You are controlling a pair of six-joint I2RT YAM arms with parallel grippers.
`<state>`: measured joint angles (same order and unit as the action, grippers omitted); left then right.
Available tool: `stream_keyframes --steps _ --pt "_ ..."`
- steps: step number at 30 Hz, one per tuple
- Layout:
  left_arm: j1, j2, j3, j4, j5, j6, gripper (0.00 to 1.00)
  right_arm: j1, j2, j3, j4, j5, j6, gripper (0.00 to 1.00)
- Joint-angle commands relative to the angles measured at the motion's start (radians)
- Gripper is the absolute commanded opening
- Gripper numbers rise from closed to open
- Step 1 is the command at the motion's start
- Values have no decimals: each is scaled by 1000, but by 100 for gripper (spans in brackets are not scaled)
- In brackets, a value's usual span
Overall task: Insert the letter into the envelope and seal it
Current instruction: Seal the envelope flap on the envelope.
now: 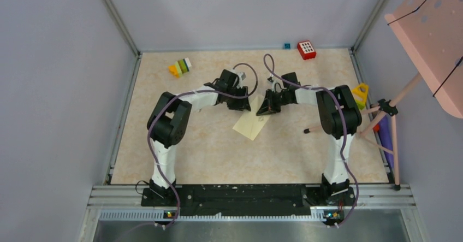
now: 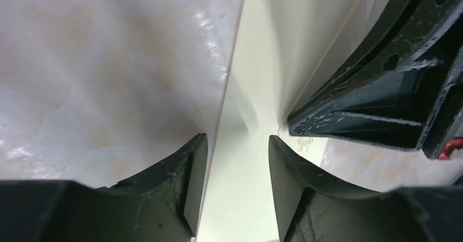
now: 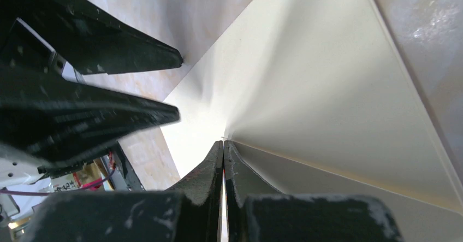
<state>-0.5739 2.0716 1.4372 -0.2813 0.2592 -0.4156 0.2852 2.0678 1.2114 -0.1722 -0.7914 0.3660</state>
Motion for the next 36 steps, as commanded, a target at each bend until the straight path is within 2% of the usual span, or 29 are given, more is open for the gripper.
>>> stream_keyframes --steps 1,3,6,10,11,12,13,17,21,26,36 --pt "124 -29 -132 83 265 -55 48 -15 31 -17 -62 138 -79 0" --pt "150 -41 -192 218 480 -111 40 -15 28 -13 -65 152 -88 0" --pt "162 -40 -284 505 682 -243 29 -14 25 -13 -55 153 -92 0" --pt "157 20 -345 768 804 -429 15 -14 34 -12 -50 130 -95 0" --pt "156 38 -359 827 818 -470 8 -15 35 -14 -48 125 -97 0" --pt "157 51 -363 869 826 -501 2 -14 37 -13 -49 123 -98 0" --pt "157 60 -363 874 819 -506 0 -15 37 -16 -47 123 -99 0" --pt "152 55 -300 523 653 -283 0 -14 34 -21 -47 113 -103 0" --pt "154 44 -299 430 511 -221 0 -14 32 -26 -41 100 -103 0" --pt "131 74 -241 226 309 -142 0 -15 26 -38 -39 71 -119 0" --pt "108 131 -218 177 252 -152 0 39 -4 -75 -21 19 -144 0"
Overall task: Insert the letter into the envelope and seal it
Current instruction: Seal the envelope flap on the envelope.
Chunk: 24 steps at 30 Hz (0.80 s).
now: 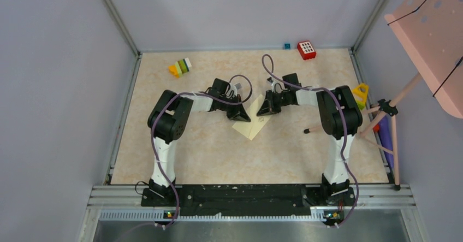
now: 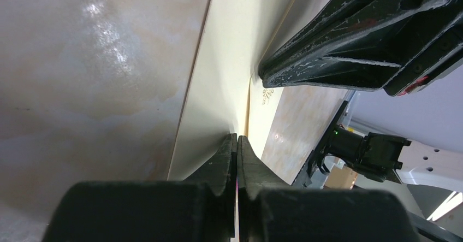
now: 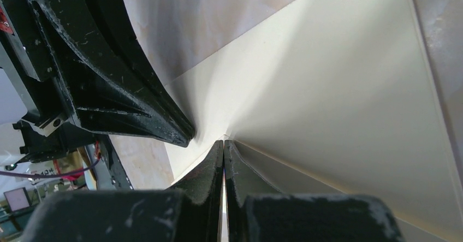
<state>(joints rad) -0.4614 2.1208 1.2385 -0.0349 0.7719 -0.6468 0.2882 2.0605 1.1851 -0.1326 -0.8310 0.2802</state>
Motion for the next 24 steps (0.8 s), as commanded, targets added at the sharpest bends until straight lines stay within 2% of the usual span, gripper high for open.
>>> stream_keyframes --steps 1,24 --pt "-6 82 -19 -72 -261 79 0 41 5 -52 -60 53 -60 0" --pt "-6 83 -25 -72 -263 73 0 110 3 -83 -104 -34 -116 0"
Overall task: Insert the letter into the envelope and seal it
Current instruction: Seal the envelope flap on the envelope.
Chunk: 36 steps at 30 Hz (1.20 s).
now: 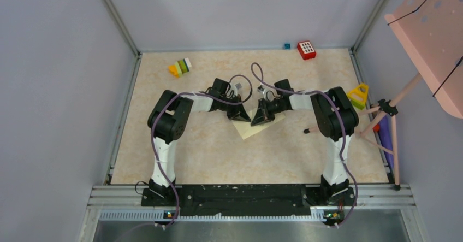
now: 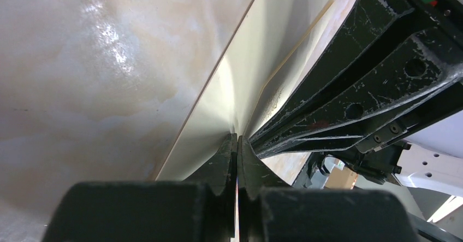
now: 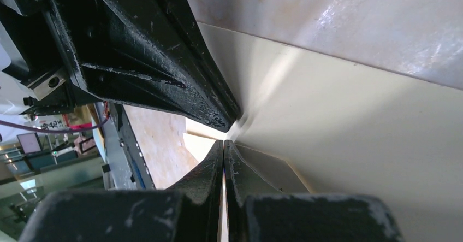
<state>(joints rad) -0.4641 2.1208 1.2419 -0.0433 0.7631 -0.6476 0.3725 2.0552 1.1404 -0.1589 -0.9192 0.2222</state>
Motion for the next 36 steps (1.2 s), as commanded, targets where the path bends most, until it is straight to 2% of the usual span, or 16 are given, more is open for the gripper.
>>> stream_keyframes --steps 1,9,23,36 --pt "-3 83 -30 -63 -254 74 0 25 7 -38 -77 47 -59 0" --pt "-6 86 -28 -67 -258 79 0 27 5 -30 -69 56 -58 0" --pt "-24 89 -4 -119 -312 116 0 -88 3 -8 -4 103 -5 0" --pt "-30 90 1 -128 -322 124 0 -131 -12 -5 75 170 54 0"
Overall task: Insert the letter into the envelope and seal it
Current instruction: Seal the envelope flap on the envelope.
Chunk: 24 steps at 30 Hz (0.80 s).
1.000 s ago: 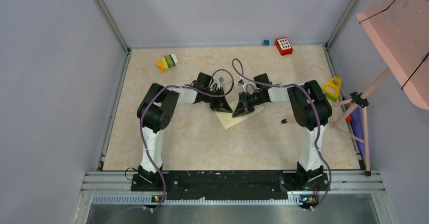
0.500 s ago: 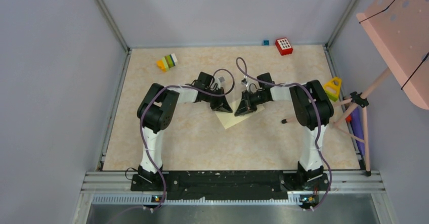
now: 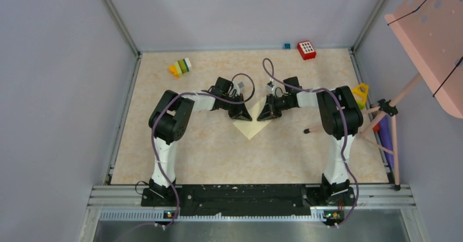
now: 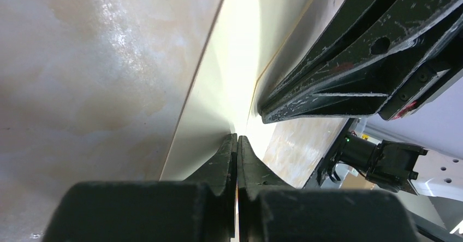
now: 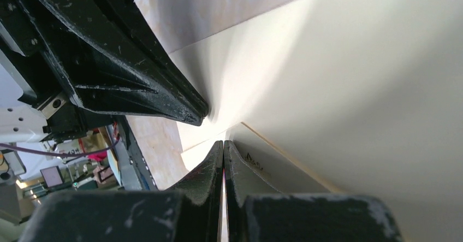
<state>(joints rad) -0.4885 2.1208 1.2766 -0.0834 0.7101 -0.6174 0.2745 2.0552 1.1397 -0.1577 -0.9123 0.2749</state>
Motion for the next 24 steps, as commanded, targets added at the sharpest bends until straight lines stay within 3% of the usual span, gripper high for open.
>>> stream_keyframes --steps 1,10,24 --pt "-6 89 -33 -89 -270 95 0 -36 -17 -8 92 170 13 0" --pt "-8 88 -33 -92 -273 96 0 -45 -24 -11 190 195 96 0" --pt "-10 86 -33 -95 -280 94 0 -16 -22 -41 205 168 101 0"
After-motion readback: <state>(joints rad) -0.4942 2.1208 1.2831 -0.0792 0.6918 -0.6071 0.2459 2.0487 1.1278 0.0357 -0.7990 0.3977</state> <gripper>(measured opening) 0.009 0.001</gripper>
